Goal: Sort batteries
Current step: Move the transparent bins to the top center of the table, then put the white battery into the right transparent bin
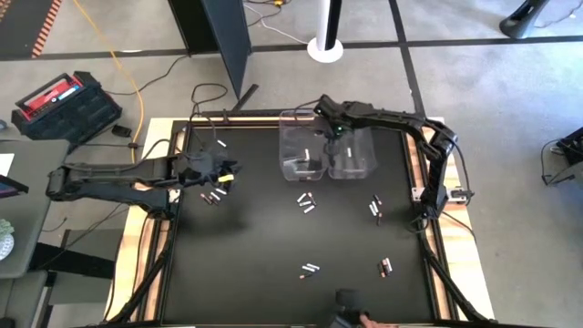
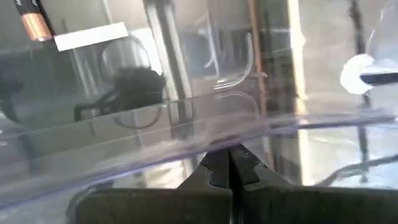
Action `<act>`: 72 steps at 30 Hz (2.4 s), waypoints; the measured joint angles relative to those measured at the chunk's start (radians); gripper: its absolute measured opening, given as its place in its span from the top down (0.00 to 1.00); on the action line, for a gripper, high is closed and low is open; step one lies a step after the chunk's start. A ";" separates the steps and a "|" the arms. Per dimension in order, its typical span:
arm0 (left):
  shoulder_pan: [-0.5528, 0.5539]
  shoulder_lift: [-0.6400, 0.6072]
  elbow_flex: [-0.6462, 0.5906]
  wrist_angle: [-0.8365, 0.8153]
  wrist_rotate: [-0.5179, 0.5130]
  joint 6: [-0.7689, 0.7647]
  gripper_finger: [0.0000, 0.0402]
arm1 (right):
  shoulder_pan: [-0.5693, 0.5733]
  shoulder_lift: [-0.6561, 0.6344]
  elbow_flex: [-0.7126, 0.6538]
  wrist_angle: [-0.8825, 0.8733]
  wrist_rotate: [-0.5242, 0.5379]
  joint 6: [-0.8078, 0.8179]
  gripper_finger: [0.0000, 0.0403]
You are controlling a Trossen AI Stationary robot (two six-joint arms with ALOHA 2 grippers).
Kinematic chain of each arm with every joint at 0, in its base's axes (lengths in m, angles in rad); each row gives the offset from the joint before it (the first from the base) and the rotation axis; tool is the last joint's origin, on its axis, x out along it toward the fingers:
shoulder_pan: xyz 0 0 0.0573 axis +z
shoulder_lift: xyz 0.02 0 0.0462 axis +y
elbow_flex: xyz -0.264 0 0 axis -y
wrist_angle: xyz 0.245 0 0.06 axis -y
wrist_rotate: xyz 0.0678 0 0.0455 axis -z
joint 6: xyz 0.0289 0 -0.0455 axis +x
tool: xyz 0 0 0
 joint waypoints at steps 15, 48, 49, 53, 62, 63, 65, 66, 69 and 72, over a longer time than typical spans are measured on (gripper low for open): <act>0.000 -0.107 0.000 -0.055 -0.007 0.001 0.68 | 0.057 -0.001 0.074 0.133 -0.026 0.141 1.00; 0.000 -0.113 0.000 -0.059 -0.006 0.028 0.68 | 0.132 0.095 0.192 -0.186 -0.350 0.215 1.00; 0.000 -0.113 0.000 -0.059 -0.006 0.034 0.68 | 0.129 0.091 0.199 -0.202 -0.332 0.216 1.00; 0.001 -0.113 0.000 -0.059 -0.006 0.063 0.68 | 0.120 0.048 0.245 -0.251 -0.260 0.246 1.00; 0.038 -0.113 0.000 -0.050 -0.037 0.230 0.68 | 0.101 -0.192 0.304 -0.393 -0.222 0.536 1.00; 0.046 -0.113 0.000 -0.051 -0.038 0.253 0.68 | 0.115 -0.229 0.294 -0.400 -0.194 0.573 1.00; 0.061 -0.113 0.000 -0.051 -0.038 0.286 0.68 | 0.156 -0.313 0.256 -0.405 -0.129 0.647 1.00; 0.066 -0.113 0.000 -0.051 -0.038 0.296 0.68 | 0.182 -0.353 0.235 -0.408 -0.089 0.688 1.00; 0.072 -0.114 0.000 -0.052 -0.037 0.322 0.68 | 0.270 -0.477 0.156 -0.421 0.014 0.832 1.00; 0.070 -0.135 0.000 -0.050 -0.004 0.342 0.68 | 0.372 -0.591 0.064 -0.436 0.092 1.004 1.00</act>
